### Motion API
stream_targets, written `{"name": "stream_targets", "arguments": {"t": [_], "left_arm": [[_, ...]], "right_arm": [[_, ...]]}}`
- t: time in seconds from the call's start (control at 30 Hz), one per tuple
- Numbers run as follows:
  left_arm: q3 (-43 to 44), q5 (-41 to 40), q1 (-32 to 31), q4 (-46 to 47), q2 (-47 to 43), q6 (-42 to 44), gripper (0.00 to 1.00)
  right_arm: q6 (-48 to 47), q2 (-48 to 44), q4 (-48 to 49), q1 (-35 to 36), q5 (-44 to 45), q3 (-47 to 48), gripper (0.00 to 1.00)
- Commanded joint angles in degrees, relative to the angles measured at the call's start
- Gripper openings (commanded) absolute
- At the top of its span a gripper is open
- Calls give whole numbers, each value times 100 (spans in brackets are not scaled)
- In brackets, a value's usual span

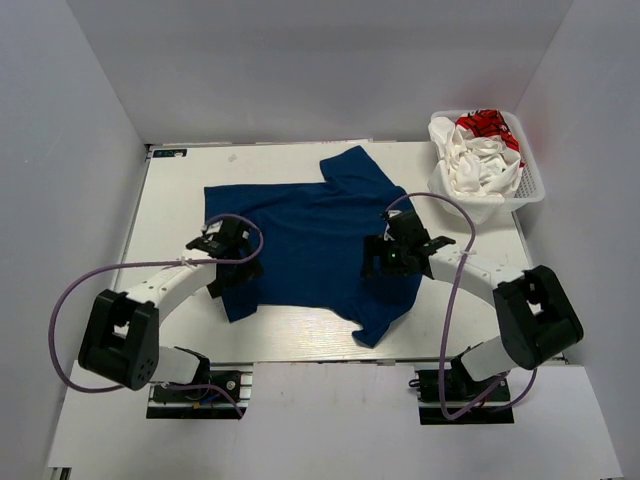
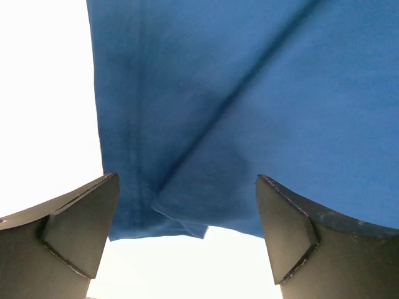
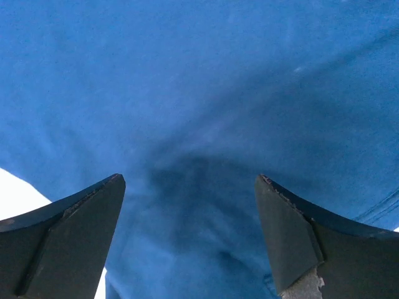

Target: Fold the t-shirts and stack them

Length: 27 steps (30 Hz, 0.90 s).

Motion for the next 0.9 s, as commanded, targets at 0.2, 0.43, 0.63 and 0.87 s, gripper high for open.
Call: {"name": "stream_targets", "arguments": {"t": [0.2, 0.43, 0.63, 0.87], "left_arm": [[-298, 416, -1, 1268, 455, -414, 100], [-245, -365, 59, 408, 1053, -677, 100], [53, -1279, 428, -1103, 1185, -1661, 100], [561, -1571, 886, -1237, 1237, -1514, 100]], "right_arm": [[714, 443, 456, -161, 596, -415, 90], [996, 619, 456, -451, 702, -637, 90], [970, 531, 333, -688, 615, -636, 90], [663, 566, 666, -820, 70, -681, 90]]}}
